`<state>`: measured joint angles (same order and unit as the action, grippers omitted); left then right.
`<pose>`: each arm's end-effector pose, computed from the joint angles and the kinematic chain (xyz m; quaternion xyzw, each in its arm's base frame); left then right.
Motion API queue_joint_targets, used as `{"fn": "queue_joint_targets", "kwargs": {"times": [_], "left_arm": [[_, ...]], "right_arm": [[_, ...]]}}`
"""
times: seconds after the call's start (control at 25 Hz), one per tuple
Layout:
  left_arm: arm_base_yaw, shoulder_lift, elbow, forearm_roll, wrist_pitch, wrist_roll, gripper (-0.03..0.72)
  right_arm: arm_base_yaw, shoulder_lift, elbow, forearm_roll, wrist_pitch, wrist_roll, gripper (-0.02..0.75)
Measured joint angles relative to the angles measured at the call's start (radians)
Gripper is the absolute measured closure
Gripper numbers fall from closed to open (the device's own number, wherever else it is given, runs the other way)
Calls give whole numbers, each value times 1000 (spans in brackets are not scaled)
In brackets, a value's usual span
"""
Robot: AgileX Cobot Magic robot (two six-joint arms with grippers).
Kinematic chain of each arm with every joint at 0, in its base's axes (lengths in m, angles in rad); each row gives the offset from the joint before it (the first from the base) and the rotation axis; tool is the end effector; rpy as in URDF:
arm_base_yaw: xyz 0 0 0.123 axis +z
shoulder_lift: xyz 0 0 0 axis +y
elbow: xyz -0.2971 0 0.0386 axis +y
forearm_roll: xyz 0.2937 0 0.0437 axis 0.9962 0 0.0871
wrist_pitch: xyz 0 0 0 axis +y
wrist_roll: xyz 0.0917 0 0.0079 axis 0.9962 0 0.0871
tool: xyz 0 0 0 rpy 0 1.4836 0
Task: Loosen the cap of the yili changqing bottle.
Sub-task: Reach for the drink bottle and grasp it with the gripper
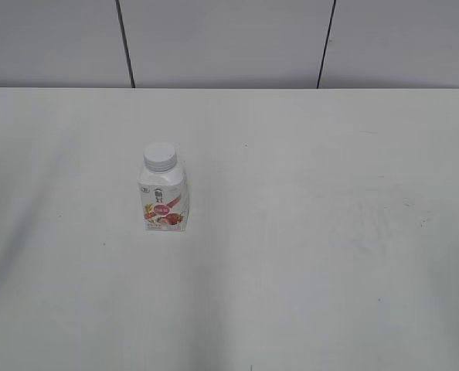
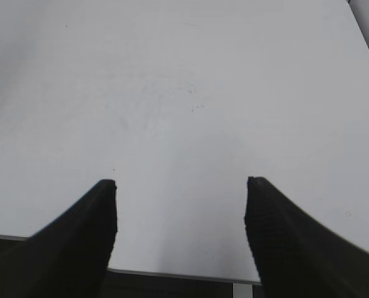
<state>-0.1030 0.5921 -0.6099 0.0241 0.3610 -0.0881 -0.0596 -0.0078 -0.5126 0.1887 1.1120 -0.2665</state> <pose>0.1562 -0.0154 0.3464 0.0122 0.7915 -0.0481 0.6092 0.0163 0.0145 0.2999 -0.0955 0.8520 0.0106 0.5146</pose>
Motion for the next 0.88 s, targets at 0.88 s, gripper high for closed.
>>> {"fn": "queue_joint_targets", "kwargs": {"times": [0.88], "left_arm": [[254, 807, 294, 1013, -1330, -571, 144]], "right_arm": [[0, 0, 0, 1, -1, 0, 223]]}}
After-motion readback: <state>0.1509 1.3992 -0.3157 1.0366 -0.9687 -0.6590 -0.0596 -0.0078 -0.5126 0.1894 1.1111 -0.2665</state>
